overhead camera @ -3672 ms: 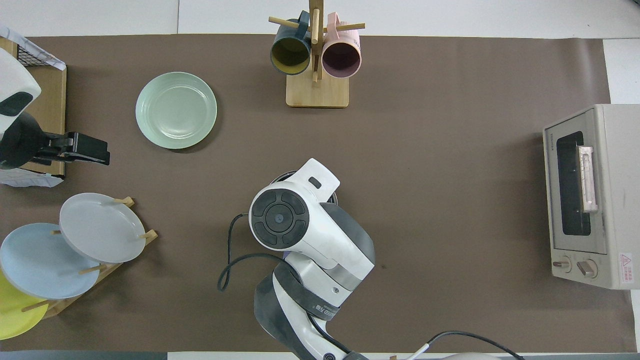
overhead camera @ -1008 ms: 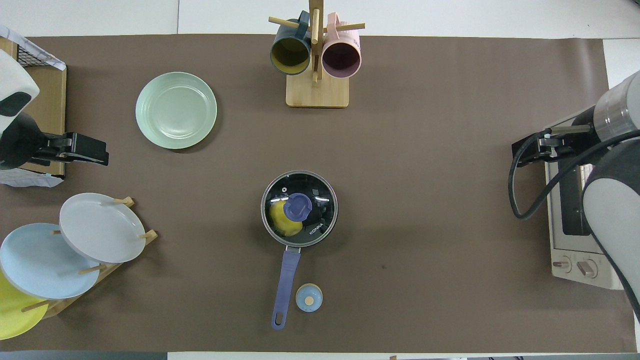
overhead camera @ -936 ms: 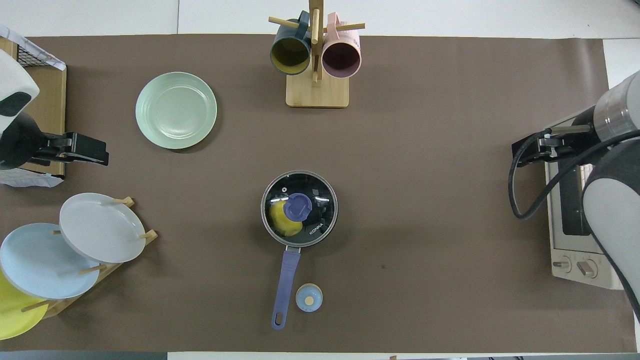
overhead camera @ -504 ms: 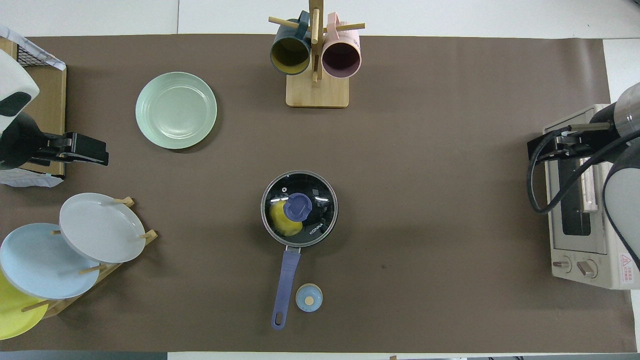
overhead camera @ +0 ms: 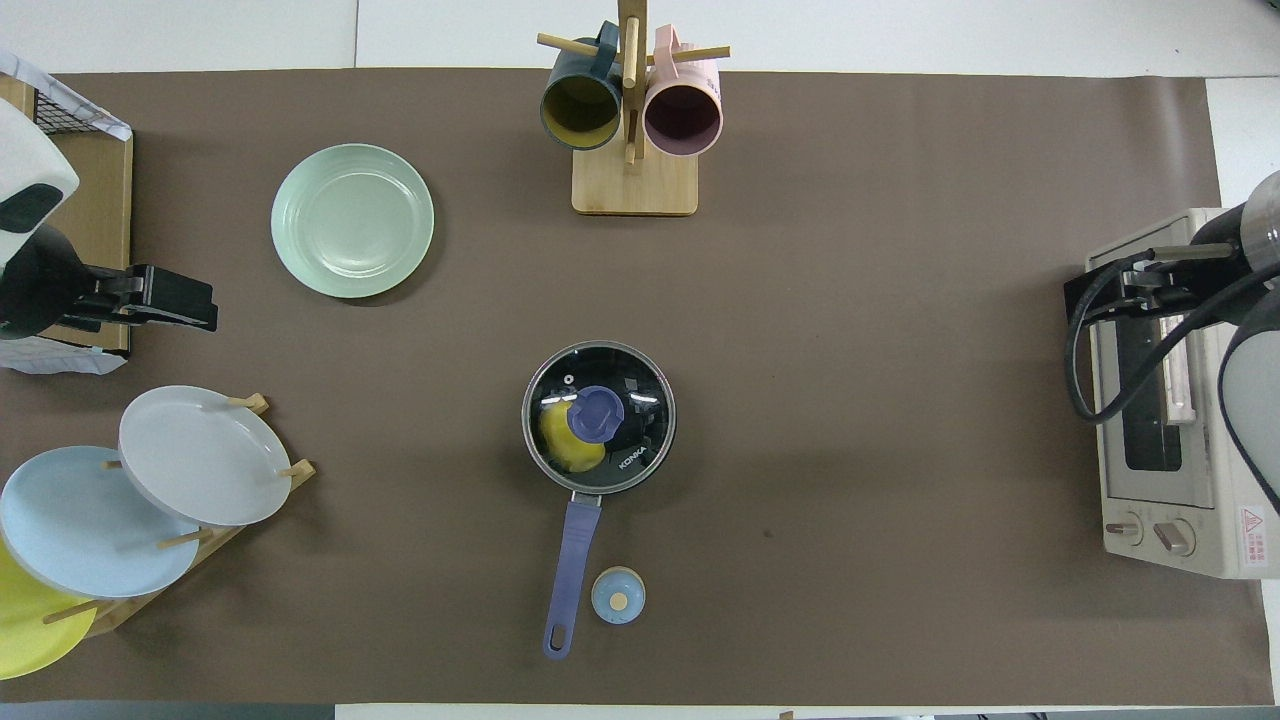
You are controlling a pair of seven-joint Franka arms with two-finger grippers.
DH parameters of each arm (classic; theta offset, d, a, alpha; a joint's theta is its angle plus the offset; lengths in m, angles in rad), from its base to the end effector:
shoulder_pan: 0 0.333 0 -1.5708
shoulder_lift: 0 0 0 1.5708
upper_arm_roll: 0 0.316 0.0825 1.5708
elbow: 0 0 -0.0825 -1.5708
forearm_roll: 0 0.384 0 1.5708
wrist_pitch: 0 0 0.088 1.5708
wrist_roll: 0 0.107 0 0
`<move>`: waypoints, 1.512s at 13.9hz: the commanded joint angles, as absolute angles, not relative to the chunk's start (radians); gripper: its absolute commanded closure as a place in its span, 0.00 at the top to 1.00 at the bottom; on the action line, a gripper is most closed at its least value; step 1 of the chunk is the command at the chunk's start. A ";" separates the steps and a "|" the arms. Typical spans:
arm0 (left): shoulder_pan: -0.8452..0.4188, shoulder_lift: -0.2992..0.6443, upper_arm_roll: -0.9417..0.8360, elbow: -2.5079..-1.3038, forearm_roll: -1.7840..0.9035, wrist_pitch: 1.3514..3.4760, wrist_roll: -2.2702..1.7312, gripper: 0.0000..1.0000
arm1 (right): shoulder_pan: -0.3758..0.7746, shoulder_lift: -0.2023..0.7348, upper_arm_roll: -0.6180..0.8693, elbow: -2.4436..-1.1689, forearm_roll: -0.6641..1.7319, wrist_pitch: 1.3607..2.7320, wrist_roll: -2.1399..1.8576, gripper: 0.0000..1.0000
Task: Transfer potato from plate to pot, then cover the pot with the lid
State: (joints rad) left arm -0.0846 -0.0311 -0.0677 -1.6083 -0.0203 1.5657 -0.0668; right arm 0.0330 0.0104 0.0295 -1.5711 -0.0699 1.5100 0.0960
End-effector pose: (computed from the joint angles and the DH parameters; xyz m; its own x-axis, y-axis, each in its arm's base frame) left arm 0.5372 -0.0853 0.6234 0.9963 -0.0854 -0.0128 -0.0852 -0.9962 0.0174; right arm 0.5502 0.0265 0.6138 0.9972 -0.0376 -0.0643 -0.0327 -0.9966 0.0760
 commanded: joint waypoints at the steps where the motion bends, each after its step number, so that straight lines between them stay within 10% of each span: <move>1: -0.071 -0.051 -0.075 -1.624 -0.014 1.554 -0.067 1.00 | 0.011 -0.002 0.032 -1.582 -0.055 1.502 0.069 1.00; 21: -0.071 -0.052 -0.075 -1.624 -0.014 1.554 -0.066 1.00 | 0.012 -0.009 -0.029 -1.575 0.011 1.511 -0.035 1.00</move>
